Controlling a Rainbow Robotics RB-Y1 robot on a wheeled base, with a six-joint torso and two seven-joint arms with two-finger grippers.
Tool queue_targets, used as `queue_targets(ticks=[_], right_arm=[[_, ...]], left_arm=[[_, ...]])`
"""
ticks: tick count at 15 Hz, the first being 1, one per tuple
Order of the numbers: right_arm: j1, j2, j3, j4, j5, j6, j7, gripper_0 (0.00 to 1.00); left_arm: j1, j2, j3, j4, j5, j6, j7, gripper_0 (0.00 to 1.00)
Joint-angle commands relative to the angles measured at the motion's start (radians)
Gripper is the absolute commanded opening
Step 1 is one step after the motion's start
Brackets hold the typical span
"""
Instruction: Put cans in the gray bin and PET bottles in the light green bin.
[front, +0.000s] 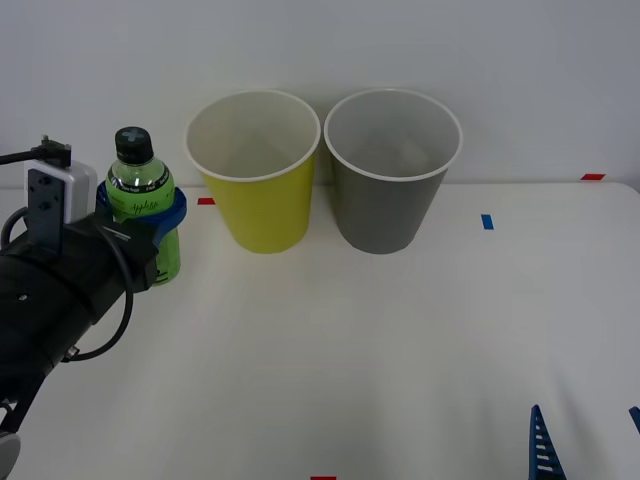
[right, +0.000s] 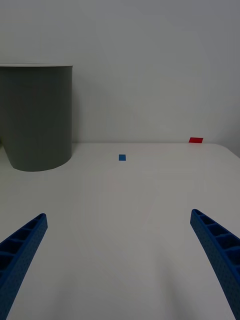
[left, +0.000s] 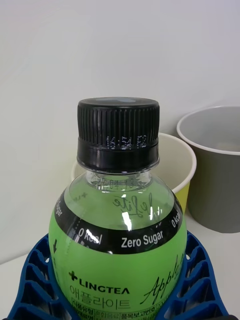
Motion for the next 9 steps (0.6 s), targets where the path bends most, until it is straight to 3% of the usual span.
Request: queue_targets(ticks=[1, 3, 9], right_arm=[[0.0, 0.0, 0.0, 0.0, 0.0, 0.0, 0.0, 1.0], [0.0, 0.0, 0.0, 0.0, 0.0, 0.0, 0.0, 1.0], [0.0, 0.0, 0.0, 0.0, 0.0, 0.0, 0.0, 1.0]], left_arm=[[-0.087, -0.048, 0.111, -0.029, 0.142, 0.13, -0.129, 0.0], [-0.167, -0.051, 0.148, -0.027, 0.173, 0.199, -0.154, 0.0], [-0.405, -0.04, 0.143, 0.156, 0.227, 0.199, -0.169, 0.0]])
